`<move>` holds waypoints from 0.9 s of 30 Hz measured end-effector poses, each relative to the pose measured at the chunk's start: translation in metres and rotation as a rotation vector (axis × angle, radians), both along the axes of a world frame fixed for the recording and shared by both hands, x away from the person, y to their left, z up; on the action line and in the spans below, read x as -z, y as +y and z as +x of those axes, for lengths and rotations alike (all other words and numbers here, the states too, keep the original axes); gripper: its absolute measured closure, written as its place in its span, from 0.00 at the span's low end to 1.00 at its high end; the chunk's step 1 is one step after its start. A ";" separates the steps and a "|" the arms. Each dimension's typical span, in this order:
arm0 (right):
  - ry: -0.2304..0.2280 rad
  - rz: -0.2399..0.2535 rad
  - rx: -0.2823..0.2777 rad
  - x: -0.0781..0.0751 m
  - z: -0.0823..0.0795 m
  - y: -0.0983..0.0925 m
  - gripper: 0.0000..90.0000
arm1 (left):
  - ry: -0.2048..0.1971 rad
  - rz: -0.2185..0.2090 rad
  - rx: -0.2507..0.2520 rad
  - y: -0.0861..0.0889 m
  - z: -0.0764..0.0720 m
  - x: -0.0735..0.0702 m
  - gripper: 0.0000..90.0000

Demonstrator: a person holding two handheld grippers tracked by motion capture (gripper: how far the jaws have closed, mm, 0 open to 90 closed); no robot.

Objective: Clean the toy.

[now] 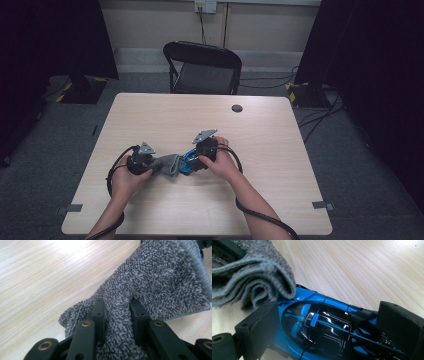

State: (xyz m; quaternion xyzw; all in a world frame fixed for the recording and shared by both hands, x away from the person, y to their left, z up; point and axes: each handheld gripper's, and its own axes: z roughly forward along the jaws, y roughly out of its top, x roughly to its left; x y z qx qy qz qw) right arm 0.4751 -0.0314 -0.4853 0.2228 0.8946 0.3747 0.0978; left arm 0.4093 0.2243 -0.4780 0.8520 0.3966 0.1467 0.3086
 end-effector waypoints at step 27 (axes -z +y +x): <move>-0.001 0.004 -0.002 0.000 -0.001 0.001 0.05 | -0.004 -0.071 -0.123 0.019 0.007 -0.005 0.77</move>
